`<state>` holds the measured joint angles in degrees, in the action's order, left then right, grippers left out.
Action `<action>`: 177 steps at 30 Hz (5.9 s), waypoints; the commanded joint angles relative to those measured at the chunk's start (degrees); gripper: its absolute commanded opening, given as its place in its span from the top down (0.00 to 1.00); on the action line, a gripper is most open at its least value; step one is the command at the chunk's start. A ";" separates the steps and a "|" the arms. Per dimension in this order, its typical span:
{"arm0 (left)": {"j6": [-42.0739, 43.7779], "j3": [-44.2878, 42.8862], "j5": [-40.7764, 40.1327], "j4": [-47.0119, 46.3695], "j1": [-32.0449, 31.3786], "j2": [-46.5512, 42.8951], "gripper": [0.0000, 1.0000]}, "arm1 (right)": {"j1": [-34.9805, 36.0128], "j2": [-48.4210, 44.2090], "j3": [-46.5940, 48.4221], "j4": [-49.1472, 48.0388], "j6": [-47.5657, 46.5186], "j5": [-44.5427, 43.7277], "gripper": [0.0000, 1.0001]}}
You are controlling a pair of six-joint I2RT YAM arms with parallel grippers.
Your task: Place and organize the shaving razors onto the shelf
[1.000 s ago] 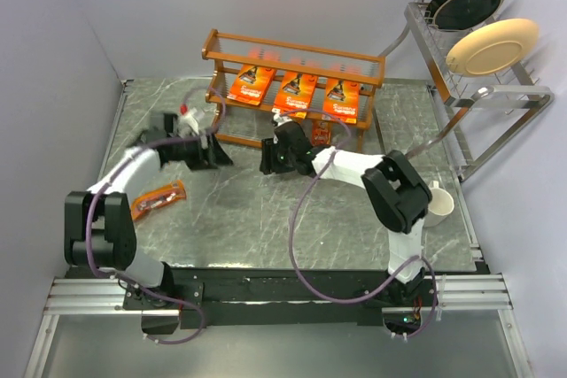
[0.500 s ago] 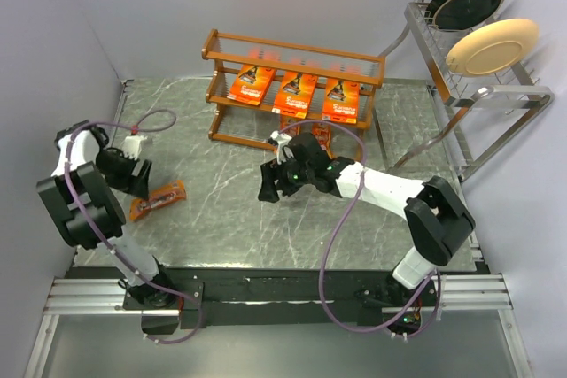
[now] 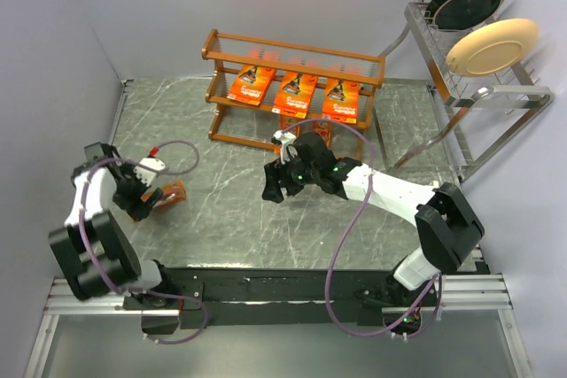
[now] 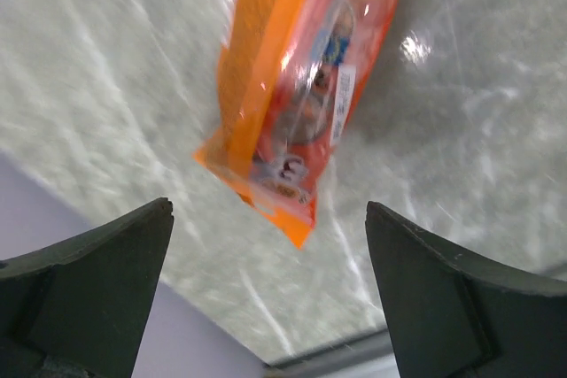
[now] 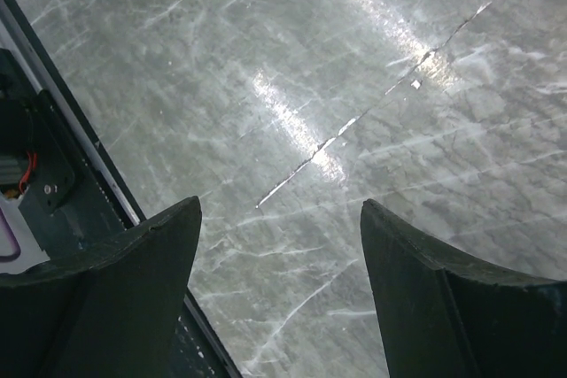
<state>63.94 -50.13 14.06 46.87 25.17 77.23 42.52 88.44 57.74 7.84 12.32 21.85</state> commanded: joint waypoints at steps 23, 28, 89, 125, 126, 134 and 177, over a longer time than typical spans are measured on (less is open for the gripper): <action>2.24 5.75 -4.93 -14.89 -7.85 -2.00 0.60 | -2.09 2.35 0.89 -2.39 3.50 -2.77 0.21; 2.50 1.29 0.15 -8.22 -7.85 -1.12 0.71 | -2.71 2.00 -0.08 -2.83 4.29 -2.95 0.21; 15.24 13.74 -1.84 -37.10 -4.95 3.45 0.27 | -4.99 1.56 -4.21 -3.70 5.79 -4.62 0.20; -9.71 -23.64 43.05 32.14 -11.89 33.24 0.98 | -6.48 0.77 -4.65 -2.91 5.97 -5.85 0.20; -10.06 -22.13 44.72 32.14 -12.07 34.03 0.97 | -6.49 0.68 -4.74 -2.74 5.88 -5.94 0.20; -16.30 -20.53 58.95 32.05 -13.04 38.60 0.96 | -6.75 0.76 -4.91 -2.83 5.52 -6.11 0.20; -98.39 14.00 37.45 -40.88 -19.81 15.32 0.68 | -7.89 -0.20 -2.63 0.51 0.95 -8.57 0.19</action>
<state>-29.02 -36.51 52.58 13.02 4.80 95.72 35.79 90.76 53.25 8.19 14.92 14.59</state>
